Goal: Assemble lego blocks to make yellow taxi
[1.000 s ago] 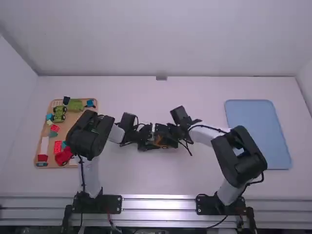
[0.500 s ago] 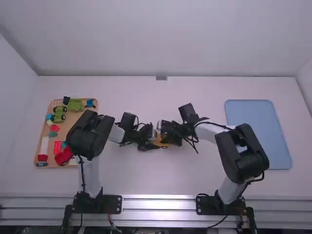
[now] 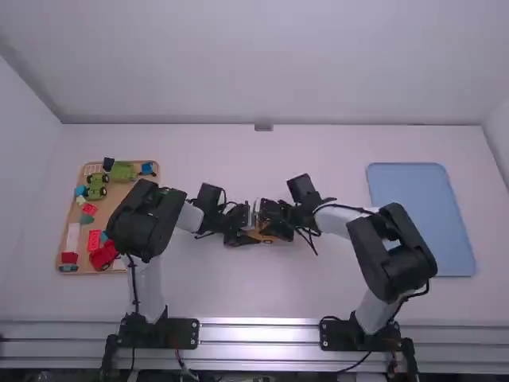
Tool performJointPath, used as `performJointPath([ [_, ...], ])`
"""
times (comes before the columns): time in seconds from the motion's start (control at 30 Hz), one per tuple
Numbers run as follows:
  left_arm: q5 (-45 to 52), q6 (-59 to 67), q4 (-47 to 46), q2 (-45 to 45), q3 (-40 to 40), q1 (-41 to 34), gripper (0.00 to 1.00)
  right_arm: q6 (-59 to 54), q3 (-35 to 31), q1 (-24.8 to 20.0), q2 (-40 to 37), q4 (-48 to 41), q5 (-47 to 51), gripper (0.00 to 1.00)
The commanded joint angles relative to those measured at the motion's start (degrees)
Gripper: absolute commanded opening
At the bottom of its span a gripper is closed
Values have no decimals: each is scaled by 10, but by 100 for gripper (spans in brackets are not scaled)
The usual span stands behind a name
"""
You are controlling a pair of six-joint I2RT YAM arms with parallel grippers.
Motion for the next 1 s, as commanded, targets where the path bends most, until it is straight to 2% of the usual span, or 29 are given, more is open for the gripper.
performJointPath([
  [0.0, -67, -18, -22, 20, -21, -3, 18, 14, -9, 2, 8, -3, 23, 0],
  [0.27, -67, -18, -22, 20, -21, -3, 18, 6, -10, 3, 8, -29, 24, 0],
  [0.43, -67, -18, -21, 20, -21, -3, 18, -6, -10, 18, 8, -37, 34, 0],
  [0.6, -67, -18, -22, 20, -21, -2, 17, 7, -9, 44, 8, -33, 84, 0],
  [0.97, -66, -18, -24, 20, -21, -3, 16, 14, 0, 39, 8, -54, 84, 0],
])
